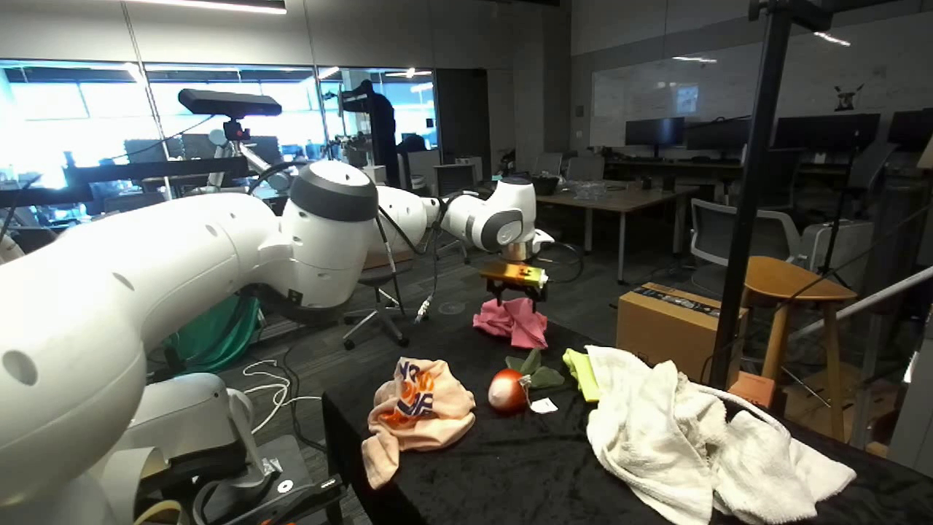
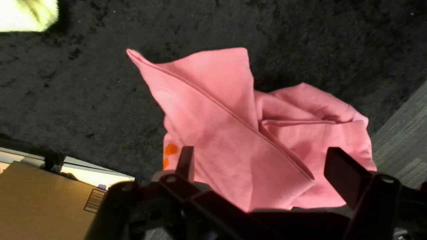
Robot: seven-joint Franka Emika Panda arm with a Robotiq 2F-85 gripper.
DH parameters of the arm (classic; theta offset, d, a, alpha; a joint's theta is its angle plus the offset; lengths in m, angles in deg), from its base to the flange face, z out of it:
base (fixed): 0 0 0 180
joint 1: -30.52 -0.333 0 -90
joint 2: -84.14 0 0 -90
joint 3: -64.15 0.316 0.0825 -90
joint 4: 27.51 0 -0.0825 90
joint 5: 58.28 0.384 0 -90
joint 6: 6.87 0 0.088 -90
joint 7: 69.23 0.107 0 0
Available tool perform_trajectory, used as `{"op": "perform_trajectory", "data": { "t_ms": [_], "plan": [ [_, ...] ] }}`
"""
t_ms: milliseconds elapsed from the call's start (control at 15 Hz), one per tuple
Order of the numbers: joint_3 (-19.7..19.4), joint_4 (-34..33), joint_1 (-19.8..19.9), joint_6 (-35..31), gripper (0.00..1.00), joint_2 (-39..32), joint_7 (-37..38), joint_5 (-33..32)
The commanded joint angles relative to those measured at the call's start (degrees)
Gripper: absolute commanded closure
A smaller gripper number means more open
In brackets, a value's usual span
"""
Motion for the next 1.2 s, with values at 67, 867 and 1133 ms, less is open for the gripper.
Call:
{"op": "perform_trajectory", "data": {
  "t_ms": [67,867,1133],
  "plan": [
    [1.25,-5.68,2.84,1.10,0.00,0.00,-1.74,0.10],
    [10.11,0.38,-0.70,-17.32,0.00,0.25,-2.84,-11.84],
    [10.92,-0.36,0.26,-15.02,0.25,0.31,-1.48,-15.81]
  ]
}}
